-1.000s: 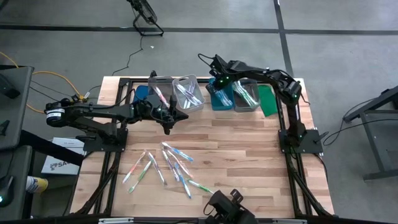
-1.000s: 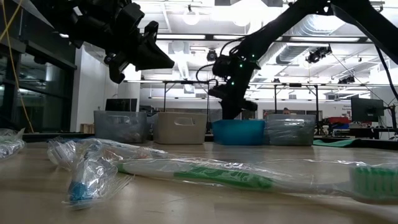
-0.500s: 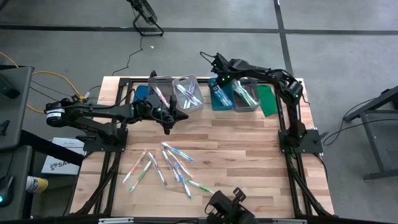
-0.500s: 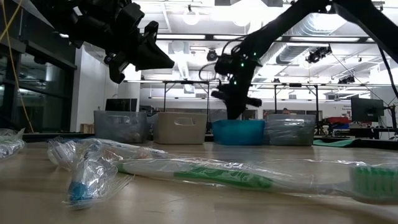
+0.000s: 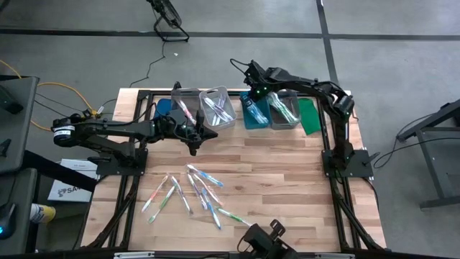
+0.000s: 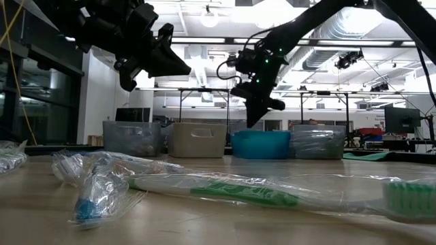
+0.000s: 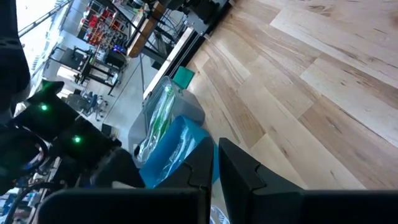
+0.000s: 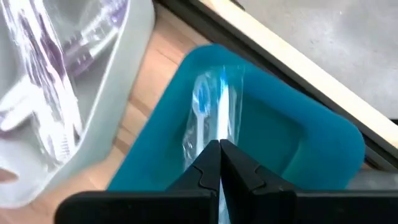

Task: Pick & Place Toothbrushes
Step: Put the green toothbrush into the right black bin

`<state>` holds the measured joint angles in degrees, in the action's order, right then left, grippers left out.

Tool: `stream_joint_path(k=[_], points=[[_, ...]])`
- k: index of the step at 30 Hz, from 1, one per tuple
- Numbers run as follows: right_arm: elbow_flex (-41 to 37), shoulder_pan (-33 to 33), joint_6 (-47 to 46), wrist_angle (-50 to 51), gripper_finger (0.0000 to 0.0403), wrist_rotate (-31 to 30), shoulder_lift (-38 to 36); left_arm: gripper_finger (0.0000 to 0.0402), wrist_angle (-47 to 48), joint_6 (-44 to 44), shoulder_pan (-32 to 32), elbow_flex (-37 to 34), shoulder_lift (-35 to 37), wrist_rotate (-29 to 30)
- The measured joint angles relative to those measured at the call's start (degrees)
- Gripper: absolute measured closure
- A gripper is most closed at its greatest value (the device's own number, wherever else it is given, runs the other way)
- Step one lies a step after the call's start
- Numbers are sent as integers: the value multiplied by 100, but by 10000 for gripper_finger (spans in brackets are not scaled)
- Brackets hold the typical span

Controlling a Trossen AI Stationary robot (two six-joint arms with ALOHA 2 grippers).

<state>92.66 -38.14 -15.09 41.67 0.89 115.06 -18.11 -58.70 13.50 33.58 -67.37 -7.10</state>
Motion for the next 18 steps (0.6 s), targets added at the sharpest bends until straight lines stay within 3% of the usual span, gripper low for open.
stream_joint_path(k=[8,18], points=[[0,188,289,827,401,178,-489,380,31,-15,0,0,0,21],[-4,1184,233,1864,401,-374,-919,380,31,-101,0,0,2,27]])
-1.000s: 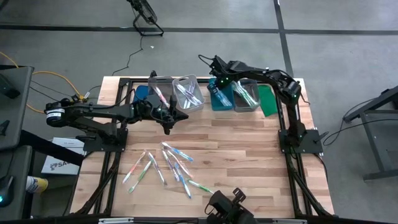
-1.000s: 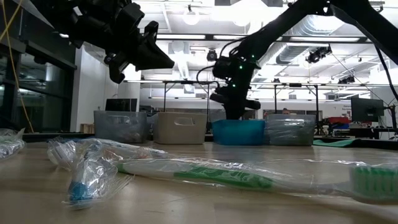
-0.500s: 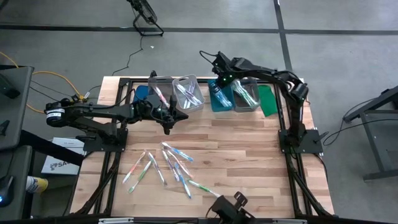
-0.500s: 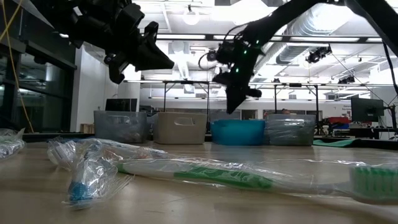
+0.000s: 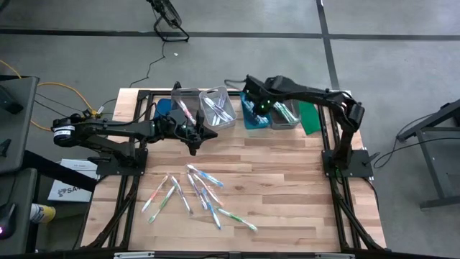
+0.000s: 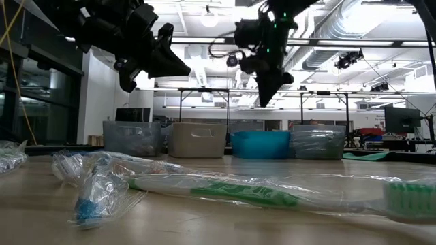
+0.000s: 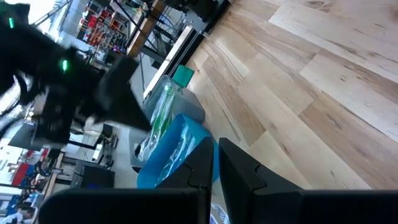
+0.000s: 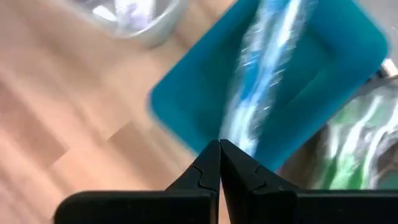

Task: Pick & Place Toothbrushes
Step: Put the green toothbrush into the right black bin

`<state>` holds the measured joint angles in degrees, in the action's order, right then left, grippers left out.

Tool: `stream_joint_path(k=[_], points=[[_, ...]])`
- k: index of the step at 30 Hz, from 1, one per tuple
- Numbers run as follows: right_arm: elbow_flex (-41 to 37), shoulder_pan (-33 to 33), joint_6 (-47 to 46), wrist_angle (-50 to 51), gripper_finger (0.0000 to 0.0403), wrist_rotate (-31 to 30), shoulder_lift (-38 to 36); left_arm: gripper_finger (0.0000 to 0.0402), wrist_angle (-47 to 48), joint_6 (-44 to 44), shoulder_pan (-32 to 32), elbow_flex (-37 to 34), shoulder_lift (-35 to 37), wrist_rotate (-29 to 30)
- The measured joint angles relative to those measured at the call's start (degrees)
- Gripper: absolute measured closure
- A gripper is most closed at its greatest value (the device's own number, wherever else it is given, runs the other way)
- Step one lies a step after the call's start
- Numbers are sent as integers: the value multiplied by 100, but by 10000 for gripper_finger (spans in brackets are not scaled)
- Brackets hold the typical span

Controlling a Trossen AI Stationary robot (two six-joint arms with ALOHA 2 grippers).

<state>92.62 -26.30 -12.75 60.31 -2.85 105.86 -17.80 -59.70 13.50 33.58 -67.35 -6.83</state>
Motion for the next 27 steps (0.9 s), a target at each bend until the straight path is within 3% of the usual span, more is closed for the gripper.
stream_joint_path(k=[6,14,20,27], points=[[0,924,-379,571,376,-16,-101,380,22,4,0,0,0,2],[0,2507,-1646,978,277,5,-101,380,83,18,0,0,0,4],[0,3800,-2741,643,232,9,-101,380,198,64,0,-2,58,7],[0,4873,-3389,-270,225,-273,-49,380,316,417,-1,-7,87,-156]])
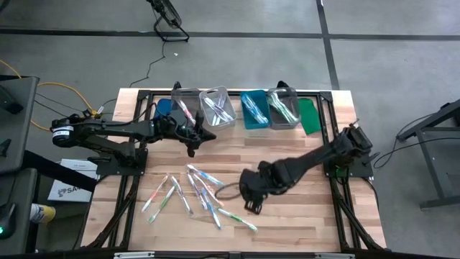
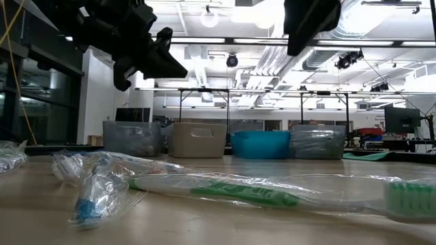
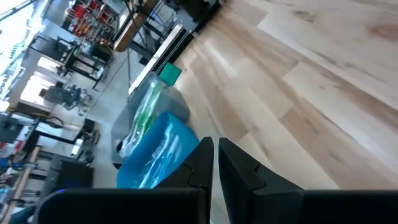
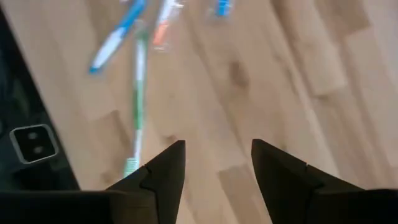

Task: Pick & Place Toothbrushes
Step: Put the green toothbrush into the right black bin

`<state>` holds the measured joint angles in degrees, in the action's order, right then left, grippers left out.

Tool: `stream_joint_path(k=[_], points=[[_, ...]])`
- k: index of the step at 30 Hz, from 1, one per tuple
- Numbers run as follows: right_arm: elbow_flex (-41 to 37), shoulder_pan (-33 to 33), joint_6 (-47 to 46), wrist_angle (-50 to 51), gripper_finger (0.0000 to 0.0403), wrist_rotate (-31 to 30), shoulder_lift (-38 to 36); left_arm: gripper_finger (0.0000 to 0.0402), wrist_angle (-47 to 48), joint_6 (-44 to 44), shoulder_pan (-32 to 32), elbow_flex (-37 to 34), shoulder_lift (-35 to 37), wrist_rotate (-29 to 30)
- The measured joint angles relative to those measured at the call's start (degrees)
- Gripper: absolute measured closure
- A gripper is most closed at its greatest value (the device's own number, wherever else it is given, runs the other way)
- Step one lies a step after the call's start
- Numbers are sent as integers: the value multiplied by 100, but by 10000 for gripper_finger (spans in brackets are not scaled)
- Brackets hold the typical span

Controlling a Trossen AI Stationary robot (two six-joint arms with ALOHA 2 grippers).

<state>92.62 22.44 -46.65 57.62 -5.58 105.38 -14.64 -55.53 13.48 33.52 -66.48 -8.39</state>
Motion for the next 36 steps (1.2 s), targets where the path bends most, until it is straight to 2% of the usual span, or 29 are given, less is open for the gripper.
stream_joint_path(k=[13,27,36], points=[[-4,855,-22,-974,227,9,693,380,70,96,-1,2,7,-8],[-4,1214,156,-1580,228,-4,1318,380,159,81,-1,2,7,-8],[0,1327,185,-1772,228,-355,1689,380,161,105,-1,2,9,-16]])
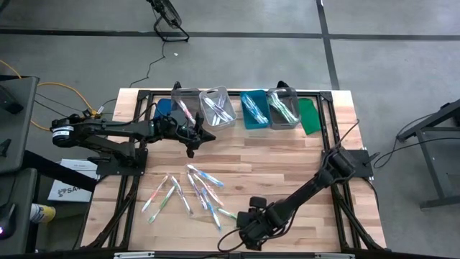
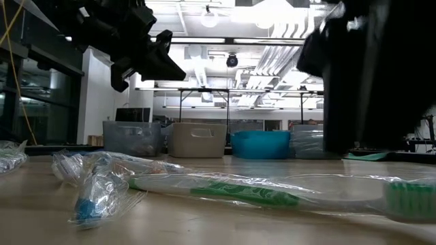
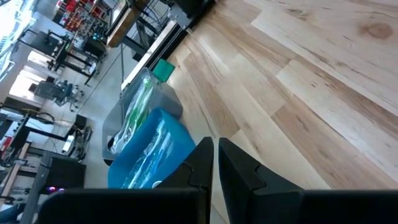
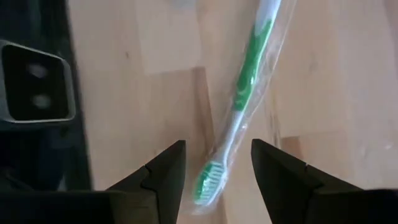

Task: Pick & Place Toothbrushes
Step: Put the green toothbrush into the right black bin

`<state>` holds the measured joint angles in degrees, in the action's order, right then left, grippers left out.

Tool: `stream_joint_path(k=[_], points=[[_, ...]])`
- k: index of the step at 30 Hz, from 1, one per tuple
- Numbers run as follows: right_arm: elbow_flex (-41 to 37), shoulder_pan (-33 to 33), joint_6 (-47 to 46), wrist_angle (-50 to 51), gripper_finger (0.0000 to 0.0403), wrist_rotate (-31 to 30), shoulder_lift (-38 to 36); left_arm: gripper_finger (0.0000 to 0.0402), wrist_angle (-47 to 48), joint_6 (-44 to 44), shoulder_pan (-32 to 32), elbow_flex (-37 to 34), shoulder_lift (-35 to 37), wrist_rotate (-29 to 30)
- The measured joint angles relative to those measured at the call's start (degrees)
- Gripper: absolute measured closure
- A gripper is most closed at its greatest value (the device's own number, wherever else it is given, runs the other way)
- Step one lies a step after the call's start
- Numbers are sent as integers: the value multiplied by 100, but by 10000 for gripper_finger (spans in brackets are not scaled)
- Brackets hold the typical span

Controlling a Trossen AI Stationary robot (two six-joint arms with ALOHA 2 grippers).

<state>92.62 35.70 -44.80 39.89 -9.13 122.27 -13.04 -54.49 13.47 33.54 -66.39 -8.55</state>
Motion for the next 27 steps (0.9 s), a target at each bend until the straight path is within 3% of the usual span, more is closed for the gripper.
stream_joint_path(k=[16,20,27], points=[[9,-4,-46,-48,232,-259,410,380,0,36,-2,4,0,-3],[9,-7,-53,-17,261,-252,412,380,2,38,-1,4,0,-3],[9,-16,-63,3,350,-78,416,380,3,64,-1,4,0,-2]])
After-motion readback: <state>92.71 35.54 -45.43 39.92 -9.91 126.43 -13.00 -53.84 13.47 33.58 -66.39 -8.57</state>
